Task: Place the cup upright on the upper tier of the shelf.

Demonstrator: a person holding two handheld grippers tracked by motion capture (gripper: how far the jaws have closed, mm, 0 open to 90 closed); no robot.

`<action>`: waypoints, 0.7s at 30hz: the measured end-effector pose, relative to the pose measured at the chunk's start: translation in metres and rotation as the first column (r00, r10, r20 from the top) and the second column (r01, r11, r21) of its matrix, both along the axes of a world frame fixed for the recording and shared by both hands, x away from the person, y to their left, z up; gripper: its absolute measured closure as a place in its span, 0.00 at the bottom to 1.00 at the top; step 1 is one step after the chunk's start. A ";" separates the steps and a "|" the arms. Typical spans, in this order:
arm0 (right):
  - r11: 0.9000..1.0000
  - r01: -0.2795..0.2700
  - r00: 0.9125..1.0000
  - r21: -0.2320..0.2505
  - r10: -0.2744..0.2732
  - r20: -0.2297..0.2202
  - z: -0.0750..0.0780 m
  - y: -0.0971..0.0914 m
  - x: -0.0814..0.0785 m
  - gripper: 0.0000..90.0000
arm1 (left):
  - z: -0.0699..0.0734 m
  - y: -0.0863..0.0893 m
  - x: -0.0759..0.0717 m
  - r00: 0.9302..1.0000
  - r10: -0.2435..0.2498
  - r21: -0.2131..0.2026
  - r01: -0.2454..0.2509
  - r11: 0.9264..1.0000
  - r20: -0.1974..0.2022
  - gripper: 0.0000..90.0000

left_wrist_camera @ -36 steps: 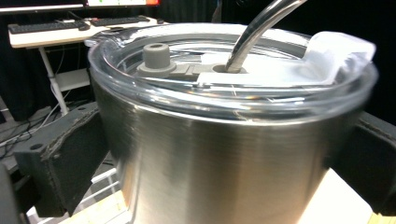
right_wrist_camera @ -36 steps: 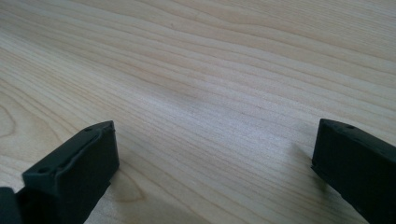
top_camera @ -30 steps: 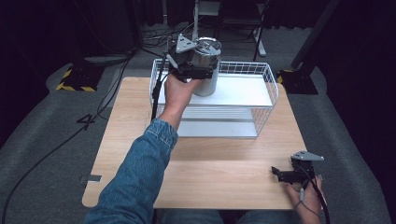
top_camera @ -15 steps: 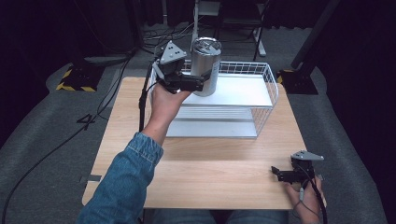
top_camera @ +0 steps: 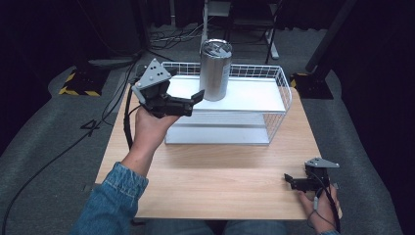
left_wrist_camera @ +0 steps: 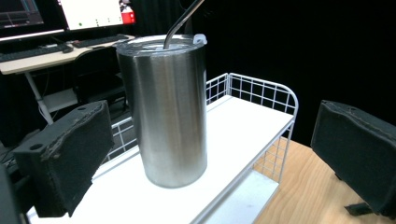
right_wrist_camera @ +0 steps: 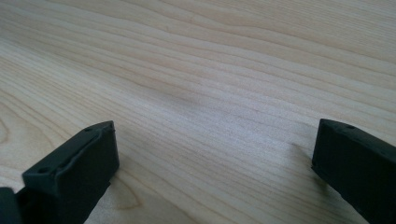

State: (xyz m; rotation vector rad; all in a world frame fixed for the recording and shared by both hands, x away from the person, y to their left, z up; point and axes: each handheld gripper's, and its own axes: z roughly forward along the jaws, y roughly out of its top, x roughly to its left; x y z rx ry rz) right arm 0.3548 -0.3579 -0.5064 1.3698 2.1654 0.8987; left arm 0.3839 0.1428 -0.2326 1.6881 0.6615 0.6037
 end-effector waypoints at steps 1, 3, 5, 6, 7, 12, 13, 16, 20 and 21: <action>1.000 0.000 1.000 0.000 0.000 0.000 0.000 0.000 0.000 0.01 | -0.001 0.002 -0.003 1.000 0.001 0.006 -0.001 1.000 -0.002 0.00; 1.000 0.002 1.000 0.001 -0.002 -0.001 0.000 0.000 0.000 0.01 | -0.003 0.007 -0.010 1.000 0.000 0.012 0.001 1.000 -0.005 0.00; 1.000 0.003 1.000 0.002 -0.003 -0.001 0.000 0.000 0.000 0.01 | -0.004 0.010 -0.013 1.000 0.000 0.013 0.000 1.000 -0.006 0.00; 1.000 0.005 1.000 0.002 -0.005 -0.001 0.000 0.001 0.001 0.01 | -0.008 0.014 -0.019 1.000 0.004 0.024 -0.004 1.000 0.000 0.00; 1.000 0.005 1.000 0.002 -0.005 -0.001 0.000 0.001 0.001 0.01 | -0.008 0.014 -0.019 1.000 0.004 0.024 -0.004 1.000 0.000 0.00; 1.000 0.005 1.000 0.002 -0.005 -0.001 0.000 0.001 0.001 0.01 | -0.017 0.025 -0.031 1.000 0.005 0.039 -0.004 0.999 -0.014 0.00; 1.000 0.005 1.000 0.002 -0.005 -0.001 0.000 0.001 0.001 0.01 | -0.019 0.028 -0.033 1.000 0.007 0.037 -0.007 0.999 -0.014 0.00; 1.000 0.005 1.000 0.002 -0.005 -0.001 0.000 0.001 0.001 0.01 | -0.026 0.035 -0.039 1.000 0.011 0.043 -0.010 0.999 -0.012 0.00; 1.000 0.005 1.000 0.002 -0.005 -0.001 0.000 0.001 0.001 0.01 | -0.036 0.044 -0.048 1.000 0.018 0.064 -0.016 0.998 -0.018 0.00; 1.000 0.005 1.000 0.002 -0.005 -0.001 0.000 0.001 0.001 0.01 | -0.038 0.046 -0.051 1.000 0.022 0.064 -0.021 0.998 -0.015 0.00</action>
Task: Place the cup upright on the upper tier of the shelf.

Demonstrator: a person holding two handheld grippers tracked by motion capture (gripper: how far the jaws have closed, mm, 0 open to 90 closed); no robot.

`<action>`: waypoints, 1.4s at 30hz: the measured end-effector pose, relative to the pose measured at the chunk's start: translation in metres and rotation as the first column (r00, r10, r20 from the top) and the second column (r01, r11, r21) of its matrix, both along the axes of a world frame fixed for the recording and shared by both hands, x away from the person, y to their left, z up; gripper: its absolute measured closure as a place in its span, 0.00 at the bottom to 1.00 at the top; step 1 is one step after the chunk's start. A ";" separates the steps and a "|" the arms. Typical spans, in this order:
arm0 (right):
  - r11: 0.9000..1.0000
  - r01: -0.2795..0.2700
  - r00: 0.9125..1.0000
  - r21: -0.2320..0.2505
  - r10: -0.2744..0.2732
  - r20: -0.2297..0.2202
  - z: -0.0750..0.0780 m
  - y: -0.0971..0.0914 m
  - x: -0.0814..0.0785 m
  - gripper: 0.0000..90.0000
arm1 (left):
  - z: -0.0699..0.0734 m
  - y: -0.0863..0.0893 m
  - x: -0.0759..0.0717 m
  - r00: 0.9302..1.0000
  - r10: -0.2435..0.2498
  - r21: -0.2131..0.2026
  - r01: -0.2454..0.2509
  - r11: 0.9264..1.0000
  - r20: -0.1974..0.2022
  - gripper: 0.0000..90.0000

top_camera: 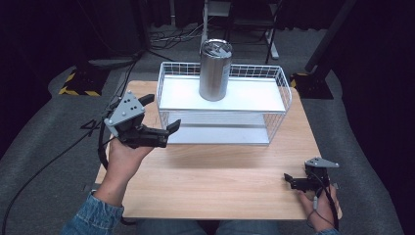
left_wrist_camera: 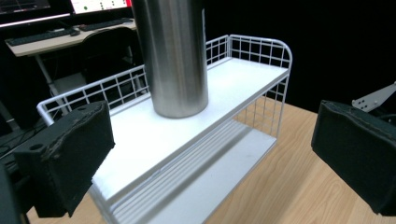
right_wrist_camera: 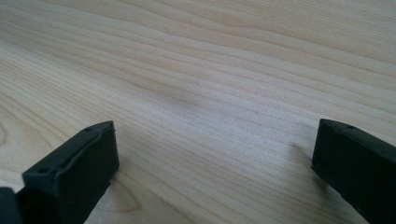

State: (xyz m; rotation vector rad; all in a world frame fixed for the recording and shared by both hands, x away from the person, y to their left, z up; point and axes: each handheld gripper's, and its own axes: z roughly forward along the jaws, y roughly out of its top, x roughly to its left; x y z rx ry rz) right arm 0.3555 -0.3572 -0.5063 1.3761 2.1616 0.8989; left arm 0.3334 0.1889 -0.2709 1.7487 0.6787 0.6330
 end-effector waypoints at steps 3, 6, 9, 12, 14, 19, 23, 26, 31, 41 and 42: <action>1.000 0.000 1.000 0.000 0.000 0.000 0.000 0.000 0.000 0.01 | -0.009 0.007 -0.005 1.000 0.012 0.001 -0.012 1.000 -0.006 0.00; 1.000 0.000 1.000 0.000 0.000 0.000 0.000 0.000 0.000 0.01 | -0.020 0.013 -0.007 1.000 0.022 0.003 -0.022 1.000 -0.021 0.00; 1.000 0.000 1.000 0.000 0.000 0.000 0.000 0.000 0.000 0.01 | -0.031 0.018 -0.010 0.999 0.038 0.021 -0.038 0.999 -0.035 0.00; 1.000 0.000 1.000 0.000 0.000 0.000 0.000 0.000 0.000 0.01 | -0.042 0.023 -0.011 0.997 0.049 0.028 -0.047 0.998 -0.065 0.00; 1.000 0.000 1.000 0.000 0.000 0.000 0.000 0.000 0.000 0.01 | -0.049 0.025 -0.012 0.995 0.055 0.027 -0.053 0.998 -0.086 0.00; 1.000 0.000 1.000 0.000 0.000 0.000 0.000 0.000 0.000 0.01 | -0.069 0.030 -0.017 0.992 0.058 0.040 -0.054 0.998 -0.114 0.00; 1.000 0.000 1.000 0.000 0.000 0.000 0.000 0.000 0.000 0.01 | -0.089 0.036 -0.017 0.986 0.048 0.033 -0.043 0.999 -0.161 0.00; 1.000 0.000 1.000 0.000 0.000 0.000 0.000 0.000 0.000 0.01 | -0.103 0.040 -0.019 0.982 0.048 0.030 -0.044 0.999 -0.181 0.00; 1.000 0.000 1.000 0.000 0.000 0.000 0.000 0.000 0.000 0.01 | -0.123 0.047 -0.021 0.973 0.073 0.045 -0.065 0.997 -0.218 0.00; 1.000 0.000 1.000 0.000 0.000 0.000 0.000 0.000 0.000 0.01 | -0.164 0.057 -0.022 0.946 0.125 0.079 -0.106 0.991 -0.299 0.00; 1.000 0.000 1.000 0.000 0.000 0.000 0.000 0.000 0.000 0.01 | -0.164 0.057 -0.022 0.946 0.125 0.079 -0.106 0.991 -0.299 0.00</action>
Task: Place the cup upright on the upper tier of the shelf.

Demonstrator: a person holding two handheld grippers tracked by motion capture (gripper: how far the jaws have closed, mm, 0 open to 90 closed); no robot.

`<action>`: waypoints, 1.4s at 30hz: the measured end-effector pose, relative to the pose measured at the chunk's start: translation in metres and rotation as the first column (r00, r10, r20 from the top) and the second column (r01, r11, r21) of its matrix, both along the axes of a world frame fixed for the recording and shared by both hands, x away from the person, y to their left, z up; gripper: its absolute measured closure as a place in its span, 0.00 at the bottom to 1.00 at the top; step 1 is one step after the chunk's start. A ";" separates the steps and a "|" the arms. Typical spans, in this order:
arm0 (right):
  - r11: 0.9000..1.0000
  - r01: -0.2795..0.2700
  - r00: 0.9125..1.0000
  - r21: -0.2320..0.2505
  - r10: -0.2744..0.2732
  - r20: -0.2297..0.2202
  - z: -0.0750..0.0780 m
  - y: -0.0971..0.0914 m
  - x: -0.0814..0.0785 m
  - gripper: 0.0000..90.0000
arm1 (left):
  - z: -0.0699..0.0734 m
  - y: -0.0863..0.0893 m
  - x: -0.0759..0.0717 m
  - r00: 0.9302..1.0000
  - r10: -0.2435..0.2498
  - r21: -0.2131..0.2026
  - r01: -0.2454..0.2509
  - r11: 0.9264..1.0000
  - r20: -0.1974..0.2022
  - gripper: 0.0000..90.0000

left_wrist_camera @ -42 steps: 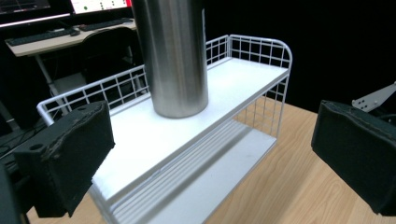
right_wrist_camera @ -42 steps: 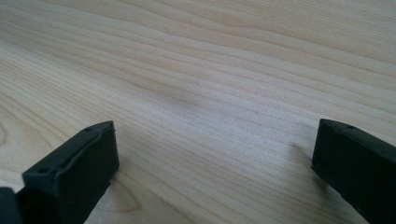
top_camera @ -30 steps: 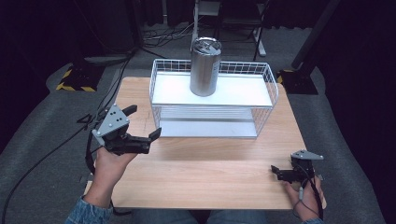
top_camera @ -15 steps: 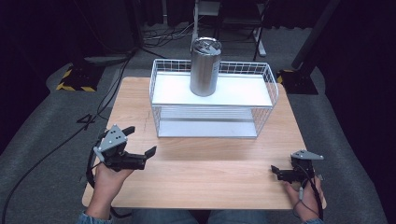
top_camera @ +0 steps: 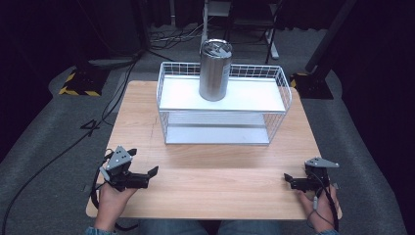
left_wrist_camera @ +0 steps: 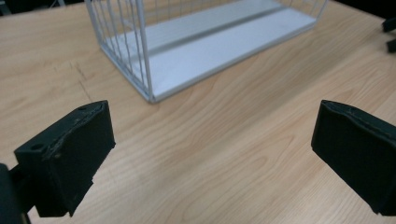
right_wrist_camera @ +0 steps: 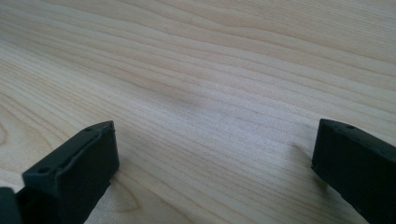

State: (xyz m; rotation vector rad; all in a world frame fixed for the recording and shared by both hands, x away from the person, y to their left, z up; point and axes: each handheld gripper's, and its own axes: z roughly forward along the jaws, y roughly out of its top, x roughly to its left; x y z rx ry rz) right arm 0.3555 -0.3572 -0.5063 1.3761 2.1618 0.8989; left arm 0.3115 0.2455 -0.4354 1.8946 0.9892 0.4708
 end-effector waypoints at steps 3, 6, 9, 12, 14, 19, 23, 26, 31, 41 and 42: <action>1.000 0.000 1.000 0.000 0.000 0.000 0.000 0.000 0.000 0.01 | -0.011 0.001 0.002 1.000 0.011 0.017 -0.011 1.000 -0.021 0.00; 1.000 0.000 1.000 0.000 0.000 0.000 0.000 0.000 0.000 0.01 | -0.020 0.004 0.002 0.999 0.025 0.019 -0.024 1.000 -0.034 0.00; 1.000 0.000 1.000 0.000 0.000 0.000 0.000 0.000 0.000 0.01 | -0.024 0.006 0.002 0.999 0.031 0.028 -0.030 0.999 -0.041 0.00; 1.000 0.000 1.000 0.000 0.000 0.000 0.000 0.000 0.000 0.01 | -0.032 0.009 0.002 0.998 0.042 0.034 -0.040 0.999 -0.054 0.00; 1.000 0.000 1.000 0.000 0.000 0.000 0.000 0.000 0.000 0.01 | -0.036 0.010 0.001 0.997 0.047 0.037 -0.045 0.998 -0.057 0.00; 1.000 0.000 1.000 0.000 0.000 0.000 0.000 0.000 0.000 0.01 | -0.044 0.012 0.000 0.996 0.056 0.058 -0.052 0.997 -0.067 0.00; 1.000 0.000 1.000 0.000 0.000 0.000 0.000 0.000 0.000 0.01 | -0.050 0.010 0.001 0.995 0.066 0.105 -0.058 0.993 -0.073 0.00; 1.000 0.000 1.000 0.000 0.000 0.000 0.000 0.000 0.000 0.01 | -0.054 0.008 0.002 0.995 0.060 0.146 -0.049 0.988 -0.078 0.00; 1.000 0.000 1.000 0.000 0.000 0.000 0.000 0.000 0.000 0.01 | -0.059 0.005 0.003 0.993 0.062 0.182 -0.044 0.982 -0.097 0.00; 1.000 0.000 1.000 0.000 0.000 0.000 0.000 0.000 0.000 0.01 | -0.066 0.002 0.007 0.984 0.078 0.221 -0.041 0.974 -0.163 0.00; 1.000 0.000 1.000 0.000 0.000 0.000 0.000 0.000 0.000 0.01 | -0.067 0.001 0.008 0.983 0.078 0.225 -0.039 0.973 -0.168 0.00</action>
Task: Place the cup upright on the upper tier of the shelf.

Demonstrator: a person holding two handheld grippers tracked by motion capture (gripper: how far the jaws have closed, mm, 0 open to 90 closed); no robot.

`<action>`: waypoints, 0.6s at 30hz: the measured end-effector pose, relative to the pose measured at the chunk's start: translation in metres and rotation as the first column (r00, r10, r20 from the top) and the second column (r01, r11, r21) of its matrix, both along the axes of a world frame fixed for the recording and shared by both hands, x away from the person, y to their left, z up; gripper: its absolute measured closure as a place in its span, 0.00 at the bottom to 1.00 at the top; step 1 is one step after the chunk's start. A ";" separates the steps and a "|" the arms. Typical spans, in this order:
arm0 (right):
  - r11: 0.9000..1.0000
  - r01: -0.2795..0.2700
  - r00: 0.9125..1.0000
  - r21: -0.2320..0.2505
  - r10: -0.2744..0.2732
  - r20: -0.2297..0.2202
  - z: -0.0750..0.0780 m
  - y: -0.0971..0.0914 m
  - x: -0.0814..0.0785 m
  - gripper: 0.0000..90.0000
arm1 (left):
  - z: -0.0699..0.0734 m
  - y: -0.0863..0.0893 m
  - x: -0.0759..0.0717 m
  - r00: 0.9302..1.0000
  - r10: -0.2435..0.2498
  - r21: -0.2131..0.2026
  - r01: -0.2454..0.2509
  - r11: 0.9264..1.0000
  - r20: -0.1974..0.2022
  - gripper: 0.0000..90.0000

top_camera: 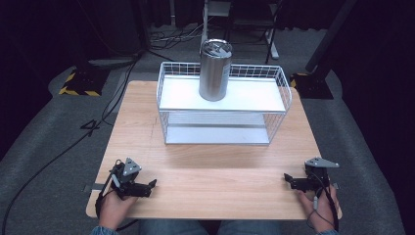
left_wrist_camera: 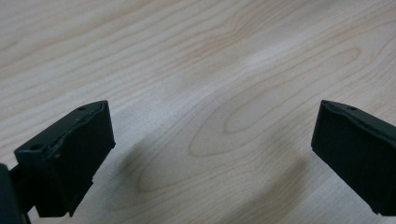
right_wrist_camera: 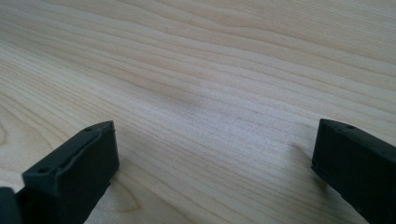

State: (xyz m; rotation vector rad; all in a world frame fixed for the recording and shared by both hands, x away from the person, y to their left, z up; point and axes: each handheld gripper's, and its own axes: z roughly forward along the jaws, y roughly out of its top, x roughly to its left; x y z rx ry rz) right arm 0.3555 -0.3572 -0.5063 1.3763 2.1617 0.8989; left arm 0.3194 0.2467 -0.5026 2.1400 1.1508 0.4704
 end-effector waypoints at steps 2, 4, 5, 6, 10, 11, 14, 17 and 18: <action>1.000 0.000 1.000 0.000 0.000 0.000 0.000 0.000 0.000 0.01 | -0.002 -0.002 0.001 1.000 0.006 0.011 -0.006 1.000 -0.022 0.00; 1.000 0.000 1.000 0.000 0.000 0.000 0.000 0.000 0.000 0.01 | -0.004 -0.003 0.001 1.000 -0.001 0.004 0.001 1.000 -0.031 0.00; 1.000 0.000 1.000 0.000 0.000 0.000 0.000 0.000 0.000 0.01 | -0.005 -0.003 0.001 0.999 0.004 -0.003 -0.004 1.000 -0.040 0.00; 1.000 0.000 1.000 0.000 0.000 0.000 0.000 0.000 0.000 0.01 | -0.005 -0.003 0.001 0.999 0.004 -0.003 -0.004 1.000 -0.040 0.00; 1.000 0.000 1.000 0.000 0.000 0.000 0.000 0.000 0.000 0.01 | -0.004 -0.002 0.002 0.999 0.011 -0.002 -0.011 1.000 -0.051 0.00; 1.000 0.000 1.000 0.000 0.000 0.000 0.000 0.000 0.000 0.01 | -0.004 -0.002 0.002 0.999 0.011 -0.002 -0.011 1.000 -0.050 0.00; 1.000 0.000 1.000 0.000 0.000 0.000 0.000 0.000 0.000 0.01 | -0.004 -0.002 0.001 0.999 0.009 -0.001 -0.009 1.000 -0.051 0.00; 1.000 0.000 1.000 0.000 0.000 0.000 0.000 0.000 0.000 0.01 | -0.004 -0.002 0.001 0.999 0.013 -0.003 -0.013 1.000 -0.051 0.00; 1.000 0.000 1.000 0.000 0.000 0.000 0.000 0.000 0.000 0.01 | -0.004 -0.002 0.001 0.999 0.012 -0.002 -0.012 1.000 -0.051 0.00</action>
